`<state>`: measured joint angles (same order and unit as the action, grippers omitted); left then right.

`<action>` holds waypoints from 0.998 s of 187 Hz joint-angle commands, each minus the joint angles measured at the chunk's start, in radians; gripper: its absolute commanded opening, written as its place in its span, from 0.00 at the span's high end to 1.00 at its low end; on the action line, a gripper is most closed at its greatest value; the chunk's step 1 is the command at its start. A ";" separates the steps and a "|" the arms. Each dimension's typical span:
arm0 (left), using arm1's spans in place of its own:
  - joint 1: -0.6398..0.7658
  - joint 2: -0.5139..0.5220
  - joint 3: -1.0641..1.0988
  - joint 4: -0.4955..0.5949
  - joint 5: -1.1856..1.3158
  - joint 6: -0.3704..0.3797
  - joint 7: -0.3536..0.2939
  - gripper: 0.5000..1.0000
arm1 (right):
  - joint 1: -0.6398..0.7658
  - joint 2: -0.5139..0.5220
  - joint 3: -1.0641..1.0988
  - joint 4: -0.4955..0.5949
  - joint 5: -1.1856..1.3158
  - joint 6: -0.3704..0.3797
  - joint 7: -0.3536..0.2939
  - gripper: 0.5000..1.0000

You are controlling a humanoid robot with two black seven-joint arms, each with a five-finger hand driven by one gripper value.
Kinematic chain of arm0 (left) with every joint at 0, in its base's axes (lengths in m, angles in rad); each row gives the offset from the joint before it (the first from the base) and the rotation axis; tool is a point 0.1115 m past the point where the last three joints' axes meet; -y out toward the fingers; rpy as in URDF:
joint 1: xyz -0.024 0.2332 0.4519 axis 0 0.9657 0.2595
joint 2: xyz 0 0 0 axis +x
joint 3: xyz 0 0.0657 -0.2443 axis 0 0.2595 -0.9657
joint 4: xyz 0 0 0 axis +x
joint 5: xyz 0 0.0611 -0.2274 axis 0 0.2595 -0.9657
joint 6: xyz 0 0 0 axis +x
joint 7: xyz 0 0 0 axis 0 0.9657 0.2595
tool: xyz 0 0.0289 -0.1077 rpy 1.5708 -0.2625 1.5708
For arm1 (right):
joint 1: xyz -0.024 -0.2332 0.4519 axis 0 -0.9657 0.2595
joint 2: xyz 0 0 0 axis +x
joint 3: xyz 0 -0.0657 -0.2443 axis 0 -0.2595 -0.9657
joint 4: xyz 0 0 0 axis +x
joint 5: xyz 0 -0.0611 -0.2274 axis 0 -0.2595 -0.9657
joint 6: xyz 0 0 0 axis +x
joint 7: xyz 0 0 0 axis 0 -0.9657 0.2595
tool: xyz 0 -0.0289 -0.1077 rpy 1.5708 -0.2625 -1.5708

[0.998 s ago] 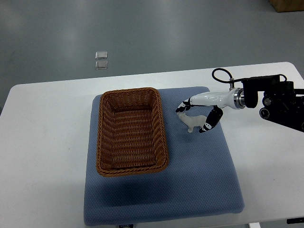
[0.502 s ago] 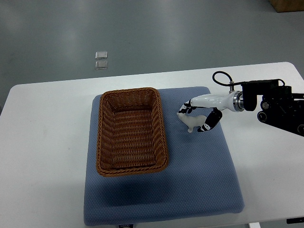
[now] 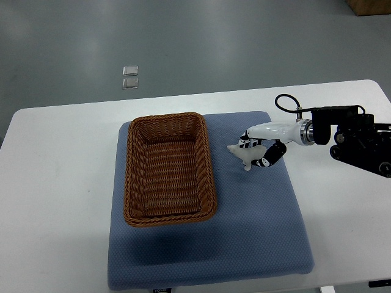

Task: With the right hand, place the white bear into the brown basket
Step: 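Lift the bear with the right hand and carry it over the basket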

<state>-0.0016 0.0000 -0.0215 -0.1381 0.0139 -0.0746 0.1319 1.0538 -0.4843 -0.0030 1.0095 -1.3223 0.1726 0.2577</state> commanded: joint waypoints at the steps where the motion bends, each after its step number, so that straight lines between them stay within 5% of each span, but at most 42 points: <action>1: 0.000 0.000 0.000 0.000 0.000 -0.001 0.000 0.00 | 0.006 -0.007 0.001 0.000 0.003 0.001 0.000 1.00; 42: 0.000 0.000 0.000 0.000 0.000 -0.001 0.000 0.00 | 0.018 -0.017 0.049 0.001 0.005 0.016 0.000 1.00; 105: 0.000 0.000 0.002 0.000 0.000 -0.001 0.000 0.00 | 0.221 0.007 0.055 0.001 0.005 0.031 0.000 1.00; 187: 0.000 0.000 0.002 0.000 0.000 -0.001 0.000 0.00 | 0.270 0.277 0.057 -0.055 -0.005 -0.015 0.001 1.00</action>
<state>-0.0015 0.0000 -0.0199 -0.1381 0.0138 -0.0748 0.1319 1.3301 -0.2750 0.0535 0.9836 -1.3235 0.1760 0.2578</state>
